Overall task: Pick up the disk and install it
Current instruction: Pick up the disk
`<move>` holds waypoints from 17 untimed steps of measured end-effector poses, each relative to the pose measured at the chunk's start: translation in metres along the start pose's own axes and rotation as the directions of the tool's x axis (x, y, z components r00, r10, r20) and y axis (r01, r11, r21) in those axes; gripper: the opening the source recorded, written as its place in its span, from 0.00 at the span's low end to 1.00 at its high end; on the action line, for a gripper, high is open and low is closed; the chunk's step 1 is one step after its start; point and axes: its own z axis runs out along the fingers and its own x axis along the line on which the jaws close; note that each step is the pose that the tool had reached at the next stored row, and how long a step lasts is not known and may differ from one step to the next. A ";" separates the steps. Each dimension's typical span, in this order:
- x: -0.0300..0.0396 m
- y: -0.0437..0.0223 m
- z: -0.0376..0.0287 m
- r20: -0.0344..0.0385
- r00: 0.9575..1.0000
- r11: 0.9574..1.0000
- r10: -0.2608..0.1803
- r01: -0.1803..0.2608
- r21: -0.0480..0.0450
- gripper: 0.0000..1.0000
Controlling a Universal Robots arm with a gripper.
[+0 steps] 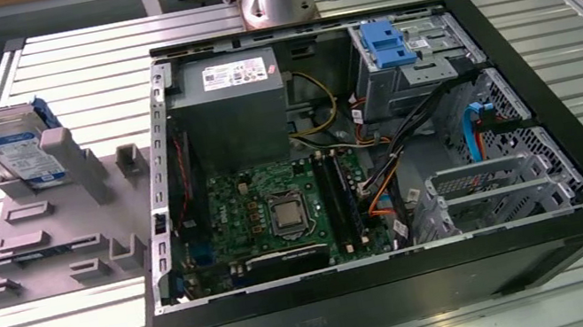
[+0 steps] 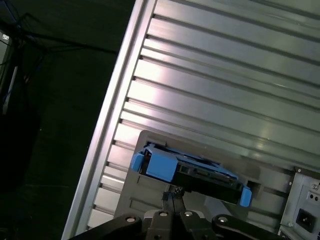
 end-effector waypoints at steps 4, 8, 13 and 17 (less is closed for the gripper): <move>0.0000 0.0000 0.0000 -0.002 0.999 0.999 -0.036 0.036 0.001 0.11; 0.0000 0.0000 0.0000 -0.002 0.999 0.999 -0.053 0.053 0.001 0.11; 0.0000 0.0000 0.0000 -0.002 0.998 0.998 -0.055 0.055 0.001 0.11; 0.0000 0.0000 0.0000 -0.002 0.998 0.998 -0.055 0.055 0.001 0.11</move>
